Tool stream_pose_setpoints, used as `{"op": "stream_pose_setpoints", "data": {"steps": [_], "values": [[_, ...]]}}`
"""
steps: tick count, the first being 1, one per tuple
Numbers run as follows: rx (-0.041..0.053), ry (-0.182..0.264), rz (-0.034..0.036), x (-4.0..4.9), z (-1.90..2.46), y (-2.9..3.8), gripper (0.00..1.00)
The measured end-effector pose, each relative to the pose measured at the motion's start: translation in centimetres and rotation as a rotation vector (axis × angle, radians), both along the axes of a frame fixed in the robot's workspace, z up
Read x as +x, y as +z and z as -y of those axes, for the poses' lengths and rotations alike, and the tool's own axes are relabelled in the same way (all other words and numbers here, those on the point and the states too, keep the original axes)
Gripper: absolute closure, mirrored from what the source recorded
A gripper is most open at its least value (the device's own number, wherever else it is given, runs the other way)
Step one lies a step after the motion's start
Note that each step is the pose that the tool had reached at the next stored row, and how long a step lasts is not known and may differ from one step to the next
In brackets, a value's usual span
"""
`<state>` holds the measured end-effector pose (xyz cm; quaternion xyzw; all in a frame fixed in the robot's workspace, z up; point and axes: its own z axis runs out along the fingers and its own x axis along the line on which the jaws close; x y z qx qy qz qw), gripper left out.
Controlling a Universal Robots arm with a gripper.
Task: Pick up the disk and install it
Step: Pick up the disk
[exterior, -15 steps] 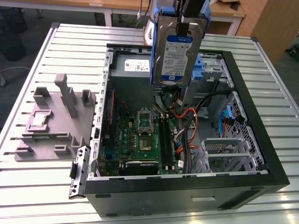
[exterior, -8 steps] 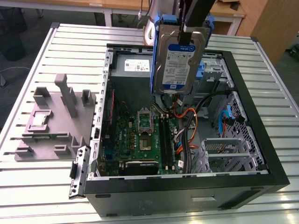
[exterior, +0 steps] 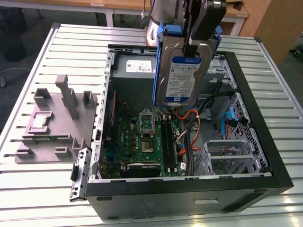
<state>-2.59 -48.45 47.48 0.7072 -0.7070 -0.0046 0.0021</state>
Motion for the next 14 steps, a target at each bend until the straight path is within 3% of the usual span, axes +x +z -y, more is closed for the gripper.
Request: {"op": "stream_pose_setpoints", "data": {"steps": [14], "values": [[-0.0001, -0.001, -0.0001, 0.00, 4.46, -0.03, 0.65]]}}
